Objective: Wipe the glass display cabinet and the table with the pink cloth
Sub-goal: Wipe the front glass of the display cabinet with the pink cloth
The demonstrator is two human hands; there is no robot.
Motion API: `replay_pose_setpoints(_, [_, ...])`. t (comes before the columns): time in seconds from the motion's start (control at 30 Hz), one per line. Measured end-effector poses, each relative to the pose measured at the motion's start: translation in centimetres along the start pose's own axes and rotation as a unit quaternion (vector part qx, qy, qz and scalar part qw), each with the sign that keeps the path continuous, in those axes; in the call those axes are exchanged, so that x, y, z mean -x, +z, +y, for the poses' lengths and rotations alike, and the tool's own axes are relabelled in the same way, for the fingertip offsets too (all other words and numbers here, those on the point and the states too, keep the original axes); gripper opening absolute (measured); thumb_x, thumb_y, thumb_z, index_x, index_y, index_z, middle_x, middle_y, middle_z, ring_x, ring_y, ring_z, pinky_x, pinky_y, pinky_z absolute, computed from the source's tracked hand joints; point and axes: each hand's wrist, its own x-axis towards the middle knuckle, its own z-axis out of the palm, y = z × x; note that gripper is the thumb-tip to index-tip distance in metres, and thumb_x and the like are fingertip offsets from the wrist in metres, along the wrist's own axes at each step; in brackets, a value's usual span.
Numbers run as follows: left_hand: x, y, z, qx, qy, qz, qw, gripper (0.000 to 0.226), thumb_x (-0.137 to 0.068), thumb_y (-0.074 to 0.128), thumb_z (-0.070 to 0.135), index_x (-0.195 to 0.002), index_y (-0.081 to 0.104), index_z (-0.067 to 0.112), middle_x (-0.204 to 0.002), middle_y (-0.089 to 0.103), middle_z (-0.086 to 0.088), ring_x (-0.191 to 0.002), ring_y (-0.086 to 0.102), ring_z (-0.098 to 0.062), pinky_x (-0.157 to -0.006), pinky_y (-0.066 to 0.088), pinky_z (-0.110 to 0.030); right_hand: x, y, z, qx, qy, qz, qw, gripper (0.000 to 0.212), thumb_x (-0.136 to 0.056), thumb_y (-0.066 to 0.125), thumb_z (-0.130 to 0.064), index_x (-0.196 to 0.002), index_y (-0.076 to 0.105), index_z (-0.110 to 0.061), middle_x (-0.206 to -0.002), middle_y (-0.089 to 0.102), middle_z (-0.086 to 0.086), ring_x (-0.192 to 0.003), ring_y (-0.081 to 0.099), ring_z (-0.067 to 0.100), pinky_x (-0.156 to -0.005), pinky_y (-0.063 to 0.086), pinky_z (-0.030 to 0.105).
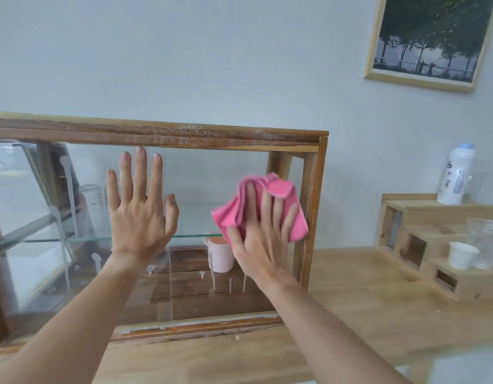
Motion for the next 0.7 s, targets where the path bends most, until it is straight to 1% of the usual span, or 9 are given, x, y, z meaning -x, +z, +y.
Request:
replay_pose_setpoints(0.07, [0.0, 0.0, -0.1, 0.002, 0.001, -0.001, 1.000, 0.068, -0.098, 0.033, 0.032, -0.158, 0.009, 0.010, -0.164, 0.006, -0.018, -0.152, 0.002, -0.037, -0.123, 0.000, -0.053, -1.9, -0.4, -1.6, 0.007, -0.051, 0.001, 0.999, 0.076, -0.102, 0.034, -0.059, -0.164, 0.007, -0.023, -0.169, 0.000, 0.007, -0.157, 0.000, 0.034, -0.123, -0.010, 0.060])
replay_pose_setpoints(0.13, [0.0, 0.0, -0.1, 0.002, 0.003, -0.003, 1.000, 0.068, -0.099, 0.030, 0.034, -0.158, 0.008, 0.010, -0.164, 0.006, -0.019, -0.152, 0.001, -0.037, -0.123, 0.001, -0.054, -1.5, -0.2, -2.6, 0.025, -0.126, -0.012, 0.992, 0.074, -0.102, 0.039, -0.058, -0.163, 0.017, -0.023, -0.170, 0.016, 0.006, -0.157, 0.012, 0.033, -0.124, -0.004, 0.062])
replay_pose_setpoints(0.2, [0.0, 0.0, -0.1, 0.005, 0.005, -0.001, 1.000, 0.067, -0.099, 0.029, 0.035, -0.158, 0.008, 0.009, -0.164, 0.006, -0.019, -0.152, 0.000, -0.036, -0.122, 0.002, -0.055, 0.8, 0.8, -2.9, 0.039, -0.167, -0.035, 0.985, 0.074, -0.100, 0.045, -0.058, -0.162, 0.020, -0.026, -0.165, 0.031, 0.003, -0.152, 0.026, 0.031, -0.124, 0.000, 0.063])
replay_pose_setpoints(0.23, [0.0, 0.0, -0.1, 0.007, 0.005, 0.002, 1.000, 0.067, -0.099, 0.029, 0.034, -0.158, 0.009, 0.009, -0.164, 0.006, -0.020, -0.152, 0.000, -0.036, -0.122, 0.002, -0.055, 2.4, 1.5, -2.8, 0.039, -0.167, -0.045, 0.984, 0.075, -0.100, 0.046, -0.058, -0.162, 0.019, -0.027, -0.162, 0.034, 0.002, -0.149, 0.030, 0.030, -0.124, -0.001, 0.064])
replay_pose_setpoints(0.4, [0.0, -0.1, 0.0, 0.004, 0.004, 0.004, 1.000, 0.068, -0.098, 0.030, 0.031, -0.158, 0.006, 0.010, -0.164, 0.006, -0.020, -0.152, 0.001, -0.038, -0.122, 0.002, -0.055, 8.5, 4.2, -1.9, 0.053, -0.095, -0.073, 0.991, 0.080, -0.099, 0.042, -0.064, -0.163, 0.012, -0.027, -0.150, 0.043, 0.001, -0.137, 0.039, 0.030, -0.120, 0.005, 0.065])
replay_pose_setpoints(0.5, [-0.1, -0.3, 0.0, -0.004, 0.007, -0.004, 1.000, 0.068, -0.098, 0.032, 0.030, -0.158, 0.005, 0.010, -0.164, 0.007, -0.021, -0.152, 0.003, -0.039, -0.122, 0.003, -0.055, 9.3, 4.3, -0.9, 0.042, 0.006, -0.067, 0.997, 0.075, -0.100, 0.032, -0.065, -0.161, 0.014, -0.025, -0.143, 0.047, 0.005, -0.136, 0.038, 0.033, -0.119, 0.003, 0.066])
replay_pose_setpoints(0.57, [0.0, -0.3, 0.1, -0.004, 0.005, -0.005, 1.000, 0.068, -0.098, 0.032, 0.030, -0.158, 0.006, 0.010, -0.164, 0.007, -0.020, -0.152, 0.004, -0.039, -0.123, 0.002, -0.054, 9.2, 4.2, -0.4, 0.037, 0.047, -0.063, 0.996, 0.075, -0.101, 0.027, -0.065, -0.161, 0.015, -0.022, -0.144, 0.045, 0.009, -0.139, 0.033, 0.036, -0.120, -0.003, 0.064])
replay_pose_setpoints(0.63, [0.0, -0.3, 0.0, -0.007, 0.005, -0.003, 1.000, 0.068, -0.098, 0.032, 0.030, -0.158, 0.008, 0.010, -0.164, 0.008, -0.020, -0.152, 0.005, -0.039, -0.123, 0.002, -0.053, 8.6, 3.8, -0.1, 0.034, 0.034, -0.049, 0.998, 0.077, -0.100, 0.031, -0.064, -0.162, 0.012, -0.022, -0.150, 0.038, 0.011, -0.145, 0.026, 0.037, -0.120, -0.006, 0.063])
replay_pose_setpoints(0.7, [0.0, -0.3, -0.1, -0.012, 0.005, -0.005, 1.000, 0.068, -0.098, 0.032, 0.031, -0.158, 0.009, 0.010, -0.164, 0.009, -0.020, -0.151, 0.006, -0.039, -0.123, 0.002, -0.052, 7.2, 3.3, -0.2, 0.021, 0.031, -0.024, 0.999, 0.080, -0.101, 0.040, -0.060, -0.163, 0.006, -0.023, -0.162, 0.025, 0.009, -0.153, 0.013, 0.036, -0.121, -0.006, 0.066])
